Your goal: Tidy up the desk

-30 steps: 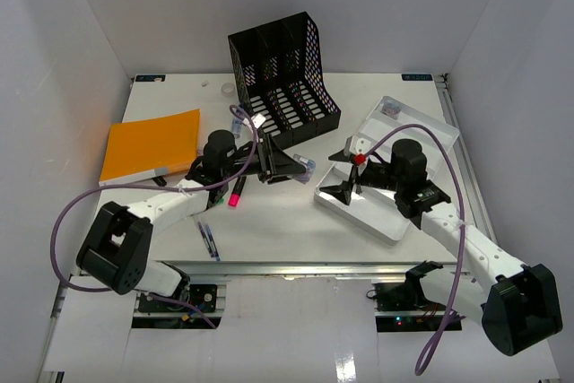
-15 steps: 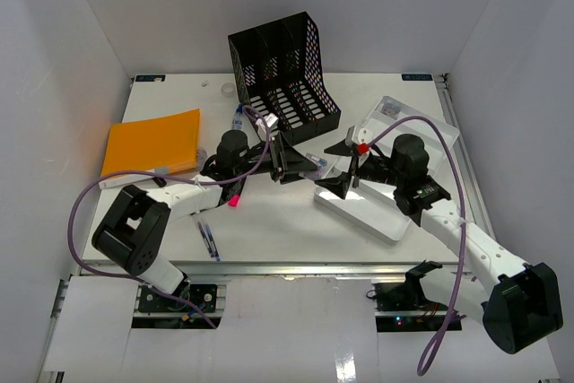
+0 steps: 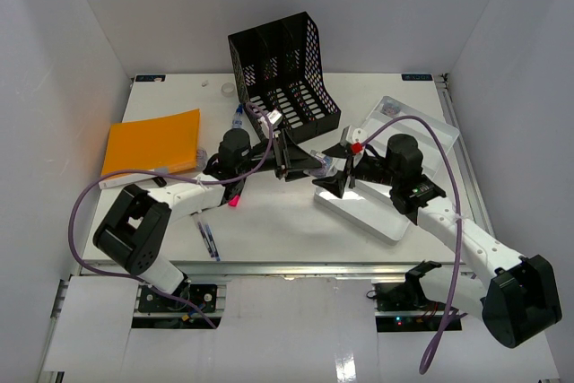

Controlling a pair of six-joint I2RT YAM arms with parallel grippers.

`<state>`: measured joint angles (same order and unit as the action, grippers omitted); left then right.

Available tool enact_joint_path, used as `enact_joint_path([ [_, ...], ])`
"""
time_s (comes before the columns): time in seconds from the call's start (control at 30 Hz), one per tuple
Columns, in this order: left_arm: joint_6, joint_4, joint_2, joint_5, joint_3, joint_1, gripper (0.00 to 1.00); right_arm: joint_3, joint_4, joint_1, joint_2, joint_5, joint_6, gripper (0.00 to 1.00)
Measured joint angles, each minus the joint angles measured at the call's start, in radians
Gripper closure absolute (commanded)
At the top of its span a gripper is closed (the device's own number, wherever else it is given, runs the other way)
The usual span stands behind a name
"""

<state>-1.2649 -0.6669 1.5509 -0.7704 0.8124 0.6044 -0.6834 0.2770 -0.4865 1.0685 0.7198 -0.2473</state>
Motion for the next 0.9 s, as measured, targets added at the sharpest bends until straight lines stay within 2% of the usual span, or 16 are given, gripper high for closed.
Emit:
enact_joint_path([
  [0.03, -0.002, -0.001, 0.000, 0.001, 0.000, 0.000, 0.84, 0.000, 0.002, 0.000, 0.000, -0.002, 0.000, 0.60],
  [0.13, -0.006, -0.005, 0.000, 0.004, 0.000, 0.000, 0.68, 0.000, 0.006, 0.000, 0.001, -0.005, 0.000, 0.74],
  [0.17, -0.008, -0.006, 0.000, 0.004, 0.000, 0.000, 0.65, 0.000, 0.008, 0.000, 0.001, -0.005, -0.001, 0.76],
  [0.23, -0.008, -0.007, 0.000, 0.004, 0.000, 0.000, 0.48, 0.000, 0.010, 0.000, 0.001, -0.004, 0.000, 0.79],
  [0.3, -0.008, -0.007, 0.000, 0.004, 0.000, 0.000, 0.36, 0.000, 0.009, 0.000, 0.001, -0.003, -0.002, 0.80],
  [0.43, 0.004, 0.002, -0.001, 0.005, 0.001, 0.000, 0.15, 0.000, 0.004, 0.000, 0.001, -0.003, -0.014, 0.81],
  [0.53, 0.032, 0.048, -0.011, 0.012, 0.009, 0.000, 0.08, 0.000, -0.020, 0.000, 0.001, -0.008, -0.038, 0.82],
  [0.67, 0.137, 0.217, -0.036, 0.060, 0.079, -0.010, 0.02, 0.000, -0.060, 0.011, -0.009, -0.033, -0.078, 0.82],
  [0.9, 0.399, 0.526, -0.144, 0.240, 0.202, -0.058, 0.02, 0.014, -0.091, 0.105, -0.047, -0.139, -0.120, 0.80],
])
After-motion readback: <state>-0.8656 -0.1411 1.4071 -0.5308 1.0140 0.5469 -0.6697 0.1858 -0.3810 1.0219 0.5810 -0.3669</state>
